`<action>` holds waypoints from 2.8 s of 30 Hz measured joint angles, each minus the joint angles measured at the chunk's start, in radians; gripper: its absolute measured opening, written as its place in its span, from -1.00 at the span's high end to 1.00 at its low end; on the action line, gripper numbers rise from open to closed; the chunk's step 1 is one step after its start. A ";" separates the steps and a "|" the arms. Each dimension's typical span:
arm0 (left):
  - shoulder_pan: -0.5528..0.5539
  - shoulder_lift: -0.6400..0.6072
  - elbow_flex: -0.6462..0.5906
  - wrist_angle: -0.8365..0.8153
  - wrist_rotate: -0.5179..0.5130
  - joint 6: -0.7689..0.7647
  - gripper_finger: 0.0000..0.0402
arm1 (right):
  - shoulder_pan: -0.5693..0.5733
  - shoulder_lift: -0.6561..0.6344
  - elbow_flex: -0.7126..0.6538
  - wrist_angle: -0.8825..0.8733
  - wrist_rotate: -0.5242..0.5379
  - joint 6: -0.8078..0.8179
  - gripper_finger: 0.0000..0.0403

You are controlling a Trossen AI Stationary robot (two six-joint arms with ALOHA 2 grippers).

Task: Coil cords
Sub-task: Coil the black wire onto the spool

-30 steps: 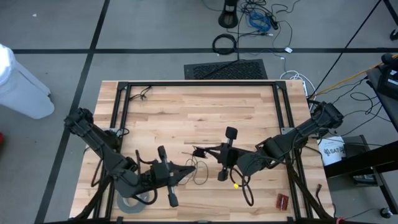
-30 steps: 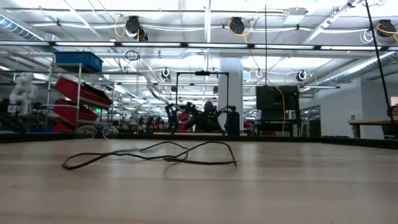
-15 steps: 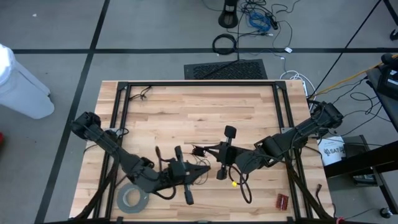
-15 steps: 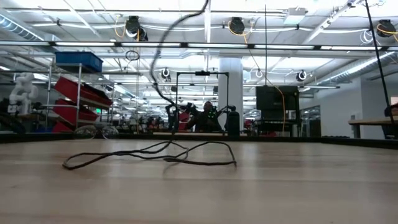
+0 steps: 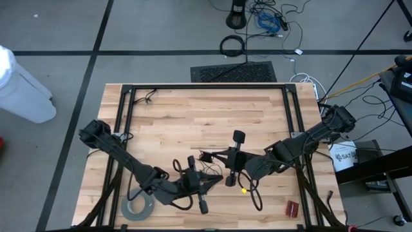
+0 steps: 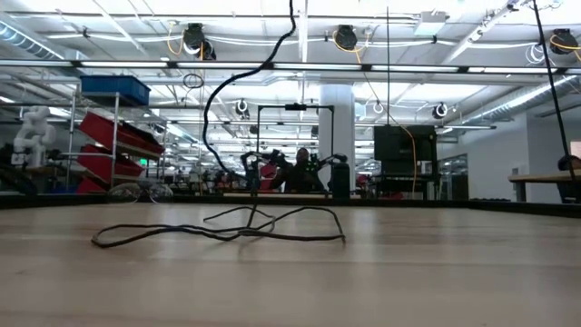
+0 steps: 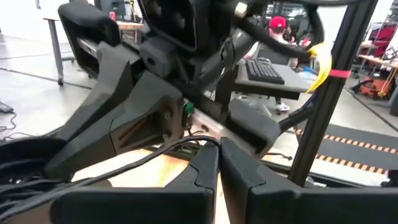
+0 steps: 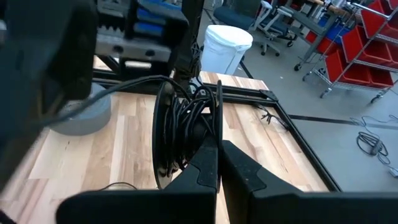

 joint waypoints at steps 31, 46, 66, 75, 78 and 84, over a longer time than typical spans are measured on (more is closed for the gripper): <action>-0.003 0.021 0.006 0.080 0.000 -0.002 0.13 | 0.006 -0.001 0.000 0.000 -0.027 0.020 1.00; -0.022 0.020 0.211 -0.173 -0.002 0.026 0.13 | 0.029 -0.001 0.000 0.000 -0.081 0.042 1.00; -0.138 0.020 0.436 -0.749 -0.075 -0.134 0.46 | 0.062 -0.001 0.000 -0.029 -0.106 0.074 1.00; -0.180 0.020 0.507 -0.918 -0.113 -0.189 0.96 | 0.062 -0.001 0.000 -0.029 -0.153 0.060 1.00; -0.195 0.020 0.536 -1.073 -0.114 -0.317 0.95 | 0.061 -0.005 0.000 -0.033 -0.157 0.053 1.00; -0.224 0.020 0.544 -1.270 -0.114 -0.520 0.98 | 0.072 -0.020 0.000 -0.027 -0.180 0.028 1.00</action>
